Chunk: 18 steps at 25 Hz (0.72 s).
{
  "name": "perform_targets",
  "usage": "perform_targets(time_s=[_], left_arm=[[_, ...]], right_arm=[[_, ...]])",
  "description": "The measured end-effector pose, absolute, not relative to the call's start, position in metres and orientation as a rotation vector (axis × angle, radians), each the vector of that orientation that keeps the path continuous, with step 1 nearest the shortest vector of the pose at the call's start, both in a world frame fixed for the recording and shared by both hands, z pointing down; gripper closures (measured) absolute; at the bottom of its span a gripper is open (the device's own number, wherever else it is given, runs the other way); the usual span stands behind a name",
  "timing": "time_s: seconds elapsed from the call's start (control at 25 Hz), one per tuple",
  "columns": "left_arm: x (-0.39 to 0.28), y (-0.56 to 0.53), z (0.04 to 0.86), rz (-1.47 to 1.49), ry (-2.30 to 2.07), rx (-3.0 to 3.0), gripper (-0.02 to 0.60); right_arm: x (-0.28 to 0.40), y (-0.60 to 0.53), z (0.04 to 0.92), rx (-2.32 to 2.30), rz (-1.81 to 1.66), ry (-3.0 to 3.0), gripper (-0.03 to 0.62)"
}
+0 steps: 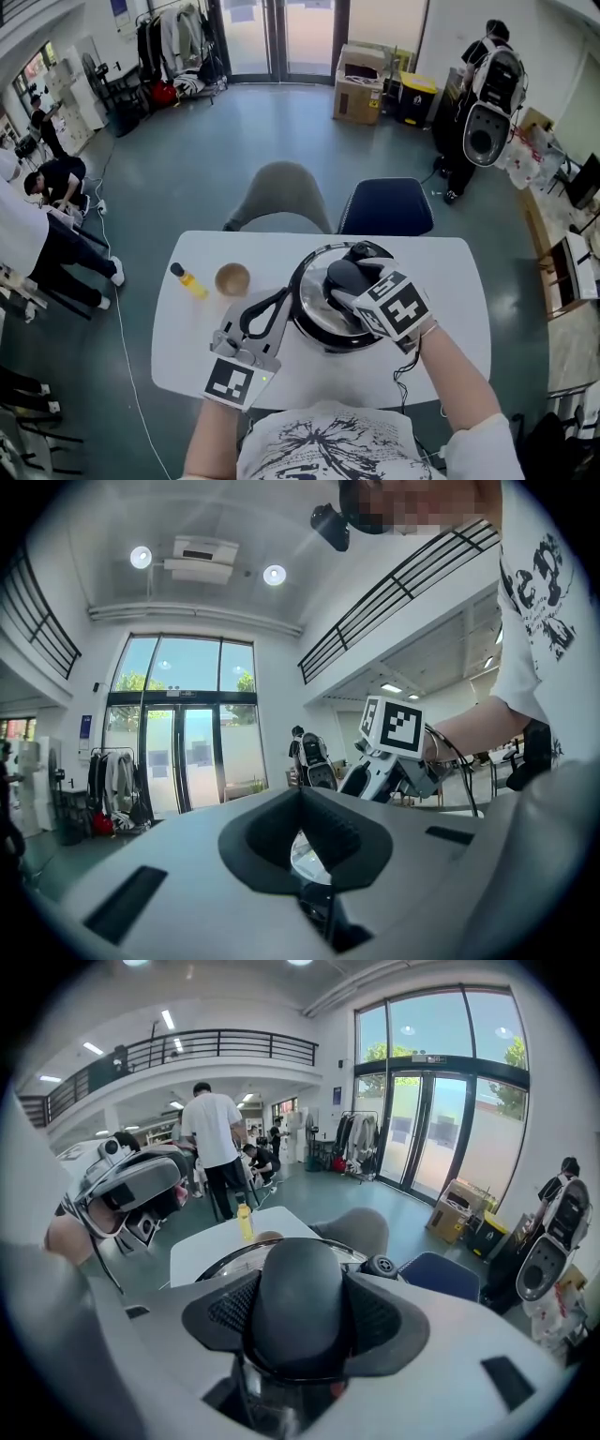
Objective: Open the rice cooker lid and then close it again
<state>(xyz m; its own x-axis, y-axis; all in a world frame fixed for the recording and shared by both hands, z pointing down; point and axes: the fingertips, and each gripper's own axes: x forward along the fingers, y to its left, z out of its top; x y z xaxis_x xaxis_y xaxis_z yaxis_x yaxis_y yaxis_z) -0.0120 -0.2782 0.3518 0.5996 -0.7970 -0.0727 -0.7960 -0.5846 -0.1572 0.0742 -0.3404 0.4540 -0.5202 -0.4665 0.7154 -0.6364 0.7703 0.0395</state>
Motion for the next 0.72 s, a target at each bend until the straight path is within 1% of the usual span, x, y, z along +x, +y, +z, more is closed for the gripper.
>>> perform_targets(time_s=[0.28, 0.48, 0.72], left_arm=[[-0.028, -0.294, 0.367, -0.034, 1.322, -2.681, 0.568], [-0.033, -0.297, 0.377, -0.06, 1.309, -2.688, 0.568], [-0.044, -0.294, 0.381, -0.061, 1.318, -2.697, 0.568]], right_arm=[[0.06, -0.355, 0.473, 0.839, 0.314, -2.2, 0.299], [0.06, -0.359, 0.487, 0.861, 0.287, -2.162, 0.299], [0.058, -0.358, 0.506, 0.887, 0.334, -2.125, 0.298]])
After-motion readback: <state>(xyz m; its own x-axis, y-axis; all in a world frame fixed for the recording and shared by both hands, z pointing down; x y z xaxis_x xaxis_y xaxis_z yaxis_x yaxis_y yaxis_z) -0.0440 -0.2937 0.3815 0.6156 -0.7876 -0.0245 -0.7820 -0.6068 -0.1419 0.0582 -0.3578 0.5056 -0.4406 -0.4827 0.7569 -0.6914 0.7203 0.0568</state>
